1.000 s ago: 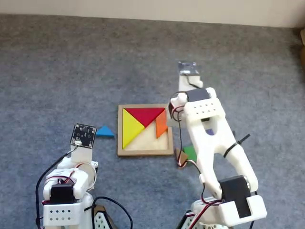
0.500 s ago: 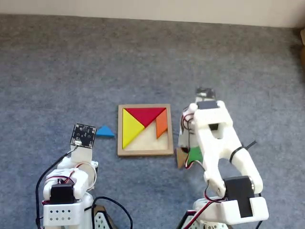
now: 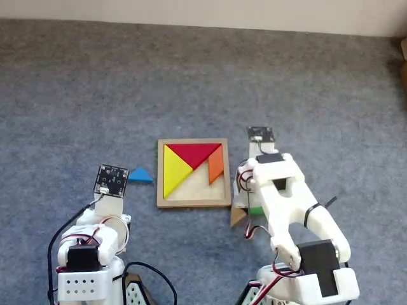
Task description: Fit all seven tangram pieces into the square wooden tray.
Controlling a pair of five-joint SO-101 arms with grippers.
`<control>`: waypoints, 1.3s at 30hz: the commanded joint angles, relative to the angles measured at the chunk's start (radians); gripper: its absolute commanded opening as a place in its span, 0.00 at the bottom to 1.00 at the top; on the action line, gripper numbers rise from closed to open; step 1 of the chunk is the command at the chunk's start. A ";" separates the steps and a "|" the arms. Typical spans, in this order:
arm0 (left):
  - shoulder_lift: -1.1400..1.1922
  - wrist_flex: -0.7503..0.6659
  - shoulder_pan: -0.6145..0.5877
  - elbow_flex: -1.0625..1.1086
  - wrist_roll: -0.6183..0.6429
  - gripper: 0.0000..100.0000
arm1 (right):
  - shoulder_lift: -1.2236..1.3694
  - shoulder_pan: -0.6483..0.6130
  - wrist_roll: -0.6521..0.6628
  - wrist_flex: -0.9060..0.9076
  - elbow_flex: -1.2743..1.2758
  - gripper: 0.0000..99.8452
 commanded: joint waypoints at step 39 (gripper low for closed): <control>-0.044 0.005 -0.012 0.021 0.009 0.04 | -0.042 0.142 0.072 0.262 -0.263 0.06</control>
